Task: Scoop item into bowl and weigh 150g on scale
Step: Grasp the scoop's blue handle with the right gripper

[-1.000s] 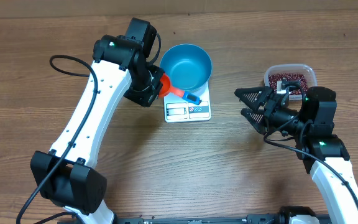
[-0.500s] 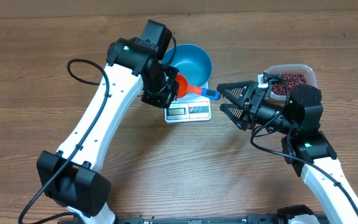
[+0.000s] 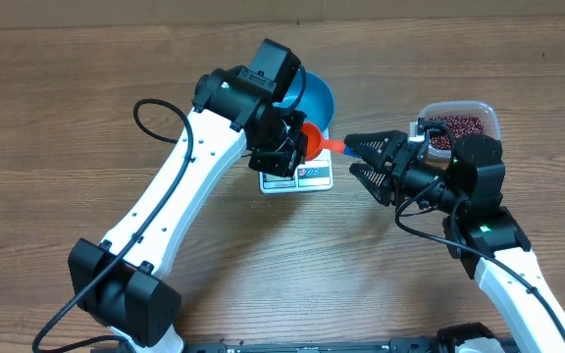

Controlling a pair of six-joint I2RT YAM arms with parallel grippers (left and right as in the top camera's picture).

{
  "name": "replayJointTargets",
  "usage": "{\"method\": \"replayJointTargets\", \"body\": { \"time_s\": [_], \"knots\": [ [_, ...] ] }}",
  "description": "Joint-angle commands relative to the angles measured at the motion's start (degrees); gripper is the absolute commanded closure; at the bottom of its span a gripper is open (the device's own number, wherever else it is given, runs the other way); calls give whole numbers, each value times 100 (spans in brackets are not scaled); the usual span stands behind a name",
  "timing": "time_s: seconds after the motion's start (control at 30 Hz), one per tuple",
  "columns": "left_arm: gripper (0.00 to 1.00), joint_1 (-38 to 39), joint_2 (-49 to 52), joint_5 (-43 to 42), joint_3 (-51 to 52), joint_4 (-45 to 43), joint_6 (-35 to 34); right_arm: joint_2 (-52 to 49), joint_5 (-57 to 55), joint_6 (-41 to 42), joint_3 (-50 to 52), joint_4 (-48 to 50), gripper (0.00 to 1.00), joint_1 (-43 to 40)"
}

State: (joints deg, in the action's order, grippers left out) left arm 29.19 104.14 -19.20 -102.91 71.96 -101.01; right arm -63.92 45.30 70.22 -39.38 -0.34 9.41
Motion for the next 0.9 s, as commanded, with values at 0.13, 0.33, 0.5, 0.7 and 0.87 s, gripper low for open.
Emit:
{"method": "replayJointTargets", "body": {
  "time_s": [0.13,0.33,0.5,0.7,0.87],
  "knots": [
    [96,317,-74,-61,-114,-9,-409,13,-111,-212,-120,28,33,101],
    [96,424,-74,-7,-114,-20,-446,13,-177,-321,-120,24,52,116],
    [96,422,-74,9,-114,-20,-444,13,-195,-321,-120,24,68,116],
    [96,422,-74,11,-114,7,-439,13,-238,-323,-120,24,79,116],
    [96,424,-74,9,-114,42,-422,13,-326,-450,-120,22,83,116]
  ]
}}
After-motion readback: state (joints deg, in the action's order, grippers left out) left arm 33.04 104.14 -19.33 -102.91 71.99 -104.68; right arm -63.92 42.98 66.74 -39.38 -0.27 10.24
